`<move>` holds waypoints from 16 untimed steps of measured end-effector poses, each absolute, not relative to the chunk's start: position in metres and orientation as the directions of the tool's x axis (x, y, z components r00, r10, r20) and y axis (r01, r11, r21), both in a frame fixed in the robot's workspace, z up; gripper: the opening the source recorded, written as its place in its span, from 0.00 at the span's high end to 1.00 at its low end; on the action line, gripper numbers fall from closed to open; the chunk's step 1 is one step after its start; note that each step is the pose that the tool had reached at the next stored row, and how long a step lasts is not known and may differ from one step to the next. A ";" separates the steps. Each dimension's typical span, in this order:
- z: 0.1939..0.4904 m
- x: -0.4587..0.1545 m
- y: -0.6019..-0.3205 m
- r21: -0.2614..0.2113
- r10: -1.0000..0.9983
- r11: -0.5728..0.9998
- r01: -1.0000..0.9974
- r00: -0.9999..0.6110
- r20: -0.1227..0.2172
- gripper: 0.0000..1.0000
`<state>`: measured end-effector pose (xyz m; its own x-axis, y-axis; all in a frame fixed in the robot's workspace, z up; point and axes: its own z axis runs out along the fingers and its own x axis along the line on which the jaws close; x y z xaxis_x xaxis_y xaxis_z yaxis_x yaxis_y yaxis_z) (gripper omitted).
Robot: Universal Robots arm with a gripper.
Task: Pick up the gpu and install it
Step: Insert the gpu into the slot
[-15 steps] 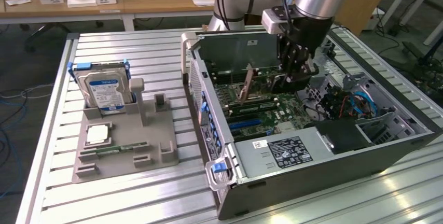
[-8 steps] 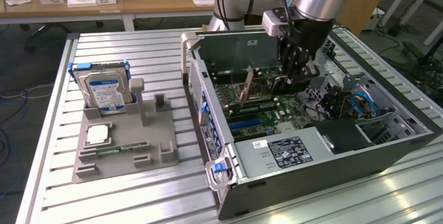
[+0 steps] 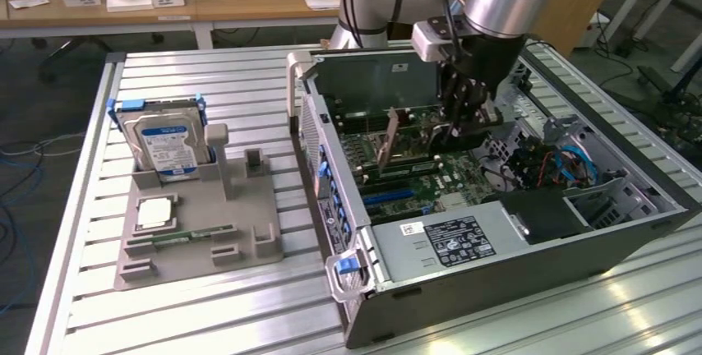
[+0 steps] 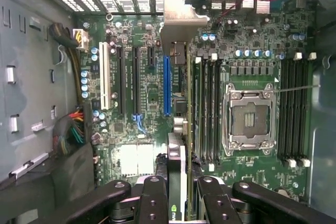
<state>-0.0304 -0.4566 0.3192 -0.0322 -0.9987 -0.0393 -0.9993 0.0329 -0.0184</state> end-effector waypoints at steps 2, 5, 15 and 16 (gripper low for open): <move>0.318 -0.032 -0.457 -0.018 -0.999 0.033 -0.999 -0.032 -0.039 0.73; 0.317 -0.033 -0.457 -0.018 -0.999 0.033 -0.999 -0.032 -0.039 0.73; 0.312 -0.035 -0.460 -0.018 -0.999 0.033 -0.999 -0.032 -0.039 0.73; 0.312 -0.036 -0.460 -0.018 -0.999 0.033 -0.999 -0.032 -0.039 0.73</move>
